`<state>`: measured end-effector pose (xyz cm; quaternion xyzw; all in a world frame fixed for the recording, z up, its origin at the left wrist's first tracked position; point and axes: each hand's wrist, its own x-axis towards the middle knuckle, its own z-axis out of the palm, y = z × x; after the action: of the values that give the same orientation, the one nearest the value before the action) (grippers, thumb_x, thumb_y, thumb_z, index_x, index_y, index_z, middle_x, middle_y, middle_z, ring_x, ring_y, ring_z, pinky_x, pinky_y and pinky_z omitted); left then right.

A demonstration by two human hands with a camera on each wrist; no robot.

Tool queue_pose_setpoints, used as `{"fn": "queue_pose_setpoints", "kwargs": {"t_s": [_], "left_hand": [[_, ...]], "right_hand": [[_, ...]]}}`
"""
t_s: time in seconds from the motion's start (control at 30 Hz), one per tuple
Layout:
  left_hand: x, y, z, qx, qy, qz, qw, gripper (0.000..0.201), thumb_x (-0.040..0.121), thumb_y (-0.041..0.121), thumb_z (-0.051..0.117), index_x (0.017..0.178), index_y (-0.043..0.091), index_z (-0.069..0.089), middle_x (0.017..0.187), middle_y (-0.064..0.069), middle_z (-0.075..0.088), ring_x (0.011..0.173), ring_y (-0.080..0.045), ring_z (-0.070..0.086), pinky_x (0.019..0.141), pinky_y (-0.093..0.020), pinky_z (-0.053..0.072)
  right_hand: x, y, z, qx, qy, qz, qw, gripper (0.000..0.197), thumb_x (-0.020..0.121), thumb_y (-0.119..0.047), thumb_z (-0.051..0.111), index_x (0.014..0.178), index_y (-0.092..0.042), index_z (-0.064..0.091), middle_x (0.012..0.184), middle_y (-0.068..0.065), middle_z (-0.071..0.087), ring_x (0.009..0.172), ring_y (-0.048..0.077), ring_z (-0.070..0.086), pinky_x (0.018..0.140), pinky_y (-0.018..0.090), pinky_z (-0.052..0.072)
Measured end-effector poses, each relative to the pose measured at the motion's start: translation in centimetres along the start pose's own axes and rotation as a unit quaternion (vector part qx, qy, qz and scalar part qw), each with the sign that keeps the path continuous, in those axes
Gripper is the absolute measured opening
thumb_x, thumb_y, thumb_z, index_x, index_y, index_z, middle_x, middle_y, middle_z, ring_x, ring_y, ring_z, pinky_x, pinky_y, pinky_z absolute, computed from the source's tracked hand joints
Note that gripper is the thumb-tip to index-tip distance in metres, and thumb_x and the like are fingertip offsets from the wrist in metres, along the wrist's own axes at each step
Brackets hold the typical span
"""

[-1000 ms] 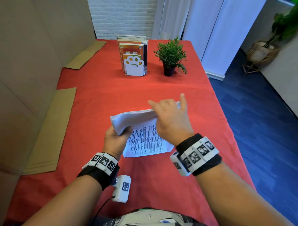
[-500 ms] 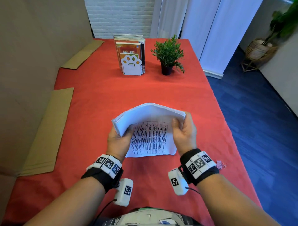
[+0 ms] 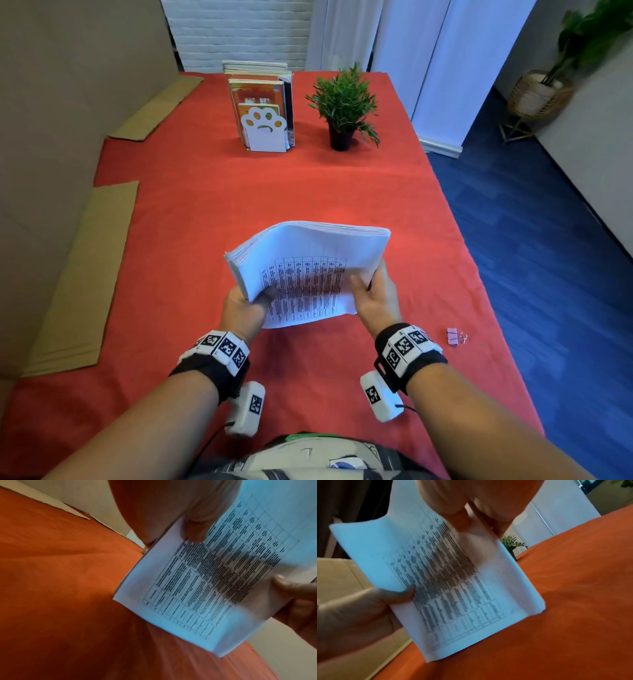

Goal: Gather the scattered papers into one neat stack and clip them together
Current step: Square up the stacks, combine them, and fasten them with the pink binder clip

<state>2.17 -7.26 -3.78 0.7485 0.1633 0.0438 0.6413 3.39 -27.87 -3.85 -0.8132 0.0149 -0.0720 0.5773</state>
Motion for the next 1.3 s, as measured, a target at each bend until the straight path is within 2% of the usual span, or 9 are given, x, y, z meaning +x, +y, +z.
{"fn": "queue_pose_setpoints", "kwargs": {"t_s": [0.07, 0.17, 0.33, 0.5, 0.63, 0.8, 0.93, 1.1, 1.3], "left_hand": [[-0.1, 0.4, 0.6, 0.021, 0.005, 0.018, 1.0, 0.024, 0.086, -0.004, 0.058, 0.08, 0.019, 0.063, 0.073, 0.012, 0.064, 0.068, -0.003, 0.054, 0.058, -0.007, 0.045], [0.0, 0.7, 1.5, 0.051, -0.01, 0.007, 0.999, 0.02, 0.087, 0.002, 0.058, 0.095, 0.02, 0.061, 0.074, 0.008, 0.06, 0.063, -0.007, 0.053, 0.052, -0.013, 0.047], [-0.3, -1.3, 2.6, 0.165, -0.024, -0.082, 0.983, 0.025, 0.087, 0.004, 0.058, 0.112, 0.003, 0.06, 0.085, -0.012, 0.067, 0.076, -0.03, 0.064, 0.066, -0.027, 0.049], [-1.4, -4.0, 2.0, 0.277, -0.06, -0.191, 0.94, 0.025, 0.085, 0.002, 0.055, 0.107, -0.009, 0.061, 0.08, -0.012, 0.06, 0.077, -0.031, 0.062, 0.068, -0.033, 0.051], [-2.3, -4.0, 2.0, 0.306, -0.068, -0.231, 0.921, 0.043, 0.09, 0.004, 0.052, 0.13, -0.009, 0.045, 0.128, -0.026, 0.055, 0.117, -0.037, 0.055, 0.083, -0.03, 0.042], [-1.6, -4.4, 2.0, 0.326, -0.078, -0.247, 0.909, 0.044, 0.089, 0.004, 0.052, 0.13, -0.008, 0.045, 0.132, -0.025, 0.053, 0.108, -0.035, 0.057, 0.079, -0.029, 0.043], [-1.3, -5.1, 1.7, 0.306, -0.079, -0.269, 0.91, 0.008, 0.086, 0.0, 0.052, 0.079, -0.001, 0.049, 0.088, -0.013, 0.053, 0.071, -0.026, 0.054, 0.065, -0.028, 0.042], [-1.6, -6.7, 1.5, 0.266, -0.062, -0.294, 0.916, 0.021, 0.079, -0.005, 0.054, 0.064, 0.005, 0.043, 0.063, -0.005, 0.042, 0.057, -0.02, 0.045, 0.05, -0.026, 0.038], [-1.5, -7.0, 0.8, 0.242, -0.09, -0.3, 0.918, 0.008, 0.078, 0.0, 0.06, 0.073, 0.001, 0.054, 0.076, -0.012, 0.058, 0.068, -0.026, 0.058, 0.062, -0.032, 0.05]], "right_hand": [[-0.1, 0.2, -0.6, -0.049, 0.02, -0.001, 0.999, 0.018, 0.088, -0.003, 0.058, 0.094, -0.017, 0.05, 0.083, -0.004, 0.061, 0.076, 0.012, 0.057, 0.067, 0.022, 0.042], [0.2, 0.7, -1.5, -0.079, 0.039, 0.023, 0.996, 0.03, 0.087, -0.008, 0.061, 0.075, -0.028, 0.041, 0.082, -0.003, 0.06, 0.075, 0.018, 0.059, 0.066, 0.026, 0.043], [-0.2, 4.1, -4.6, -0.217, 0.017, 0.076, 0.973, 0.024, 0.09, -0.012, 0.052, 0.111, -0.014, 0.063, 0.11, 0.008, 0.065, 0.102, 0.025, 0.061, 0.09, 0.035, 0.048], [-1.9, 8.7, -10.2, -0.391, 0.096, 0.255, 0.879, 0.028, 0.09, -0.02, 0.051, 0.116, -0.015, 0.059, 0.123, 0.015, 0.045, 0.115, 0.037, 0.044, 0.091, 0.047, 0.044], [-3.5, 11.5, -12.0, -0.348, 0.142, 0.366, 0.851, 0.035, 0.09, -0.023, 0.053, 0.119, -0.004, 0.054, 0.128, 0.024, 0.041, 0.116, 0.045, 0.045, 0.094, 0.047, 0.041], [-3.1, 12.7, -12.1, -0.28, 0.149, 0.377, 0.87, 0.03, 0.091, -0.02, 0.053, 0.108, 0.004, 0.057, 0.117, 0.03, 0.056, 0.108, 0.043, 0.055, 0.089, 0.042, 0.043], [-1.9, 10.3, -9.1, -0.27, 0.139, 0.269, 0.914, 0.019, 0.088, -0.022, 0.058, 0.088, -0.004, 0.063, 0.099, 0.023, 0.063, 0.092, 0.039, 0.06, 0.076, 0.037, 0.044], [-2.1, 5.9, -1.5, -0.012, -0.005, 0.182, 0.983, 0.023, 0.089, -0.013, 0.055, 0.071, -0.022, 0.066, 0.079, -0.005, 0.074, 0.078, 0.012, 0.068, 0.079, 0.028, 0.05], [-4.1, 5.7, 4.0, 0.046, -0.159, 0.242, 0.956, 0.016, 0.086, -0.027, 0.061, 0.07, -0.026, 0.065, 0.09, 0.017, 0.071, 0.073, 0.024, 0.061, 0.081, 0.054, 0.053]]}}
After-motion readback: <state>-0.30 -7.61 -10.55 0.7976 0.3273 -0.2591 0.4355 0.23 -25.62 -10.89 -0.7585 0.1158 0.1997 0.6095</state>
